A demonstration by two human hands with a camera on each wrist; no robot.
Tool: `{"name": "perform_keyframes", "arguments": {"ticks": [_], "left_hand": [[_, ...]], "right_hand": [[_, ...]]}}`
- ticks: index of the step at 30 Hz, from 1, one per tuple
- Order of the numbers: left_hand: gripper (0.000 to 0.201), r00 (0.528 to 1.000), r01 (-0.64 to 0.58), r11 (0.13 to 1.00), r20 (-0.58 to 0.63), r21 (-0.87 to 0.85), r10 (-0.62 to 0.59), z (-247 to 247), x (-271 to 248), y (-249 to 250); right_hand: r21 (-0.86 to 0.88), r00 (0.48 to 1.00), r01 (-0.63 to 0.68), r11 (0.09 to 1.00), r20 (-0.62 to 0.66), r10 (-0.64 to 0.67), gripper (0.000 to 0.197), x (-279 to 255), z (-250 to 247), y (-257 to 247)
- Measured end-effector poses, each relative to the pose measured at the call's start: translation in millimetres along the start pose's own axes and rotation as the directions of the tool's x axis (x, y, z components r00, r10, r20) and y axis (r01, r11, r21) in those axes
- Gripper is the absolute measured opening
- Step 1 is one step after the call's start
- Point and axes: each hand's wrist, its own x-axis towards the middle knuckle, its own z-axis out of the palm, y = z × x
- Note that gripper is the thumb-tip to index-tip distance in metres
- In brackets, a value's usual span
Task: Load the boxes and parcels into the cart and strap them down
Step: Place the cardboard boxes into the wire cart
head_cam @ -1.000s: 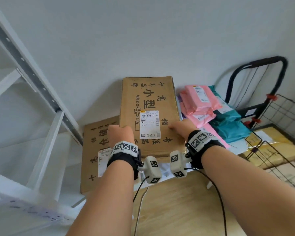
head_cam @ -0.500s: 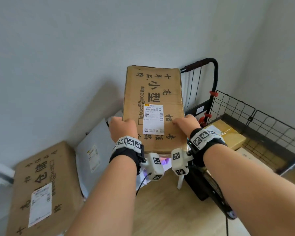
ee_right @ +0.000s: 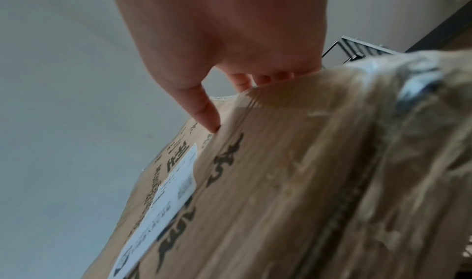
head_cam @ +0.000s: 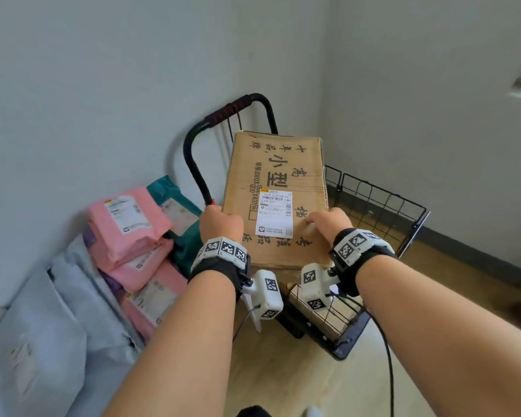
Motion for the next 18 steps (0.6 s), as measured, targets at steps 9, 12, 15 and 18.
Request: {"name": "perform_keyframes", "arguments": {"ticks": [9,12,15,18], "left_hand": [[0.023,0.925,-0.048,0.978,0.378,0.204,-0.033,103,26,38],[0.014,0.872,-0.113,0.948,0.486,0.298,-0.049,140,43,43],[0.011,0.81,-0.156,0.915,0.579,0.372,-0.097,172,61,45],[0.024,0.754,-0.208,0.883,0.644,0.42,-0.129,199,79,43]], "right_hand": [[-0.004,0.967,-0.21,0.978,-0.148,0.207,0.021,60,-60,24],[-0.002,0.944,-0.279,0.96,-0.183,0.274,0.018,80,-72,28],[-0.009,0.917,-0.348,0.937,-0.21,0.339,0.018,100,-78,31],[-0.067,0.883,-0.43,0.9,-0.239,0.404,0.018,119,-79,33]]}}
